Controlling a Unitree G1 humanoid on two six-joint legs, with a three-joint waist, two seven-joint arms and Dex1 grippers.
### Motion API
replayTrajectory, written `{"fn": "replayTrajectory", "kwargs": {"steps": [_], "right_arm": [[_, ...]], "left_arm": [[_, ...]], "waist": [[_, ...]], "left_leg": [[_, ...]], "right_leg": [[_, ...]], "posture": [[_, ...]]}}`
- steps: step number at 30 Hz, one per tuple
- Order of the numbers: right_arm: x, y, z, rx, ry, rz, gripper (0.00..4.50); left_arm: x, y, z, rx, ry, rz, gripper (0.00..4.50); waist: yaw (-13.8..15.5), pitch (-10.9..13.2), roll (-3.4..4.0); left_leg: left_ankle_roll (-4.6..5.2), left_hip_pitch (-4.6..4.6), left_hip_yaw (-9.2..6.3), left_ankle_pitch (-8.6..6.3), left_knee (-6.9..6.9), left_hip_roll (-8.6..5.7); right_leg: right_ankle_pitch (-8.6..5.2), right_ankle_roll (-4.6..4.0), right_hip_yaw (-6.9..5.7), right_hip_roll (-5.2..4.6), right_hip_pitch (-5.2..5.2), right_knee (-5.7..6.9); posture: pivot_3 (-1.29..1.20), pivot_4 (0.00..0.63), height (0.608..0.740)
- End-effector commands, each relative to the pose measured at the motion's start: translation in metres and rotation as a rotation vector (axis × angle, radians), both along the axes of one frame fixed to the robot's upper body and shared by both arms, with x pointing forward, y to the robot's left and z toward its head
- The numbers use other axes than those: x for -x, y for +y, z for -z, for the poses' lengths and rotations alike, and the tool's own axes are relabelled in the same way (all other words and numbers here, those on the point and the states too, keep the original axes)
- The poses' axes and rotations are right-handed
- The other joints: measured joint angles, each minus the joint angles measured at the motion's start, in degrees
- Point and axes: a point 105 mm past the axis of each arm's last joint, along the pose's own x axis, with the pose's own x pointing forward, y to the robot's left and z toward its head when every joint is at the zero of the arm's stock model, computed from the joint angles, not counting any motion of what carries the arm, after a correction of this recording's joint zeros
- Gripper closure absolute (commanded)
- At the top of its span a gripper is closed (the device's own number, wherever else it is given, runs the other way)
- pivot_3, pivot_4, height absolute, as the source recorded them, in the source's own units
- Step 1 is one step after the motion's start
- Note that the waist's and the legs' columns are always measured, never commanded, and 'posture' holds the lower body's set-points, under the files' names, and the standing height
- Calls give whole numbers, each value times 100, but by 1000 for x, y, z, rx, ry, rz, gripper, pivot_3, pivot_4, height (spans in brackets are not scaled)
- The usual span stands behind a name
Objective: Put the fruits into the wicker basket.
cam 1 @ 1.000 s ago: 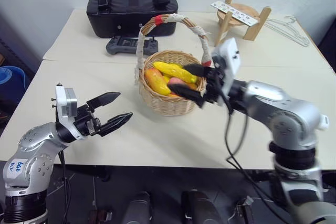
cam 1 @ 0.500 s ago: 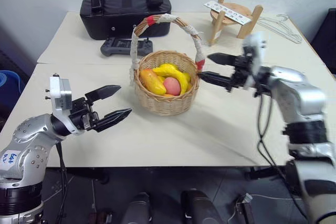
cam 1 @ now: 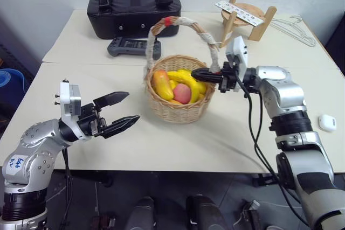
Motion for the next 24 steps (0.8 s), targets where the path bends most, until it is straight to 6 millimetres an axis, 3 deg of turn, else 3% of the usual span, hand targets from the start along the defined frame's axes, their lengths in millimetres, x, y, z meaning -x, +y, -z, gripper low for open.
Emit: {"fn": "replayTrajectory", "kwargs": {"steps": [1, 6, 8, 12, 16, 24], "right_arm": [[22, -20, -33, -83, -97, 52, 4486], [42, -71, -44, -80, -157, 287, 4486], [44, -104, -51, -95, -177, 435, 4486], [41, -160, -50, -82, -196, 685, 4486], [30, -200, -39, -86, -247, 892, 4486], [14, -227, 3, -109, -184, 1044, 4486]], "left_arm": [[0, -7, -6, 0, -41, 24, 0], [-5, -11, -6, 6, -39, 53, 0], [-7, -14, -6, 0, -31, 81, 0], [-14, -18, -7, -10, -29, 119, 0], [-19, -23, -9, -17, -37, 152, 0], [-20, -30, -8, -17, -41, 177, 0]], "waist": [[20, 0, 0], [109, 0, 1], [138, 1, 1], [137, 0, 1], [126, 0, 2], [90, 0, 2]], "left_leg": [[0, 0, -1, 0, 1, 0], [3, -1, -1, -2, 1, -2], [3, 0, 0, -2, 0, -2], [5, 3, 4, -2, 0, -2], [7, 7, 11, 0, 0, -2], [7, 11, 24, 5, 6, -1]], "right_leg": [[0, 0, 0, -1, 1, 0], [0, 0, 0, -2, 3, -5], [0, 0, 1, -1, 4, -31], [0, 0, 3, 0, 6, -28], [0, 0, 8, 4, 7, -22], [0, 1, 16, 7, 4, 4]], "posture": [[0, 150, 740], [0, 150, 740], [0, 150, 740], [0, 150, 740], [0, 150, 740], [0, 150, 740]]}}
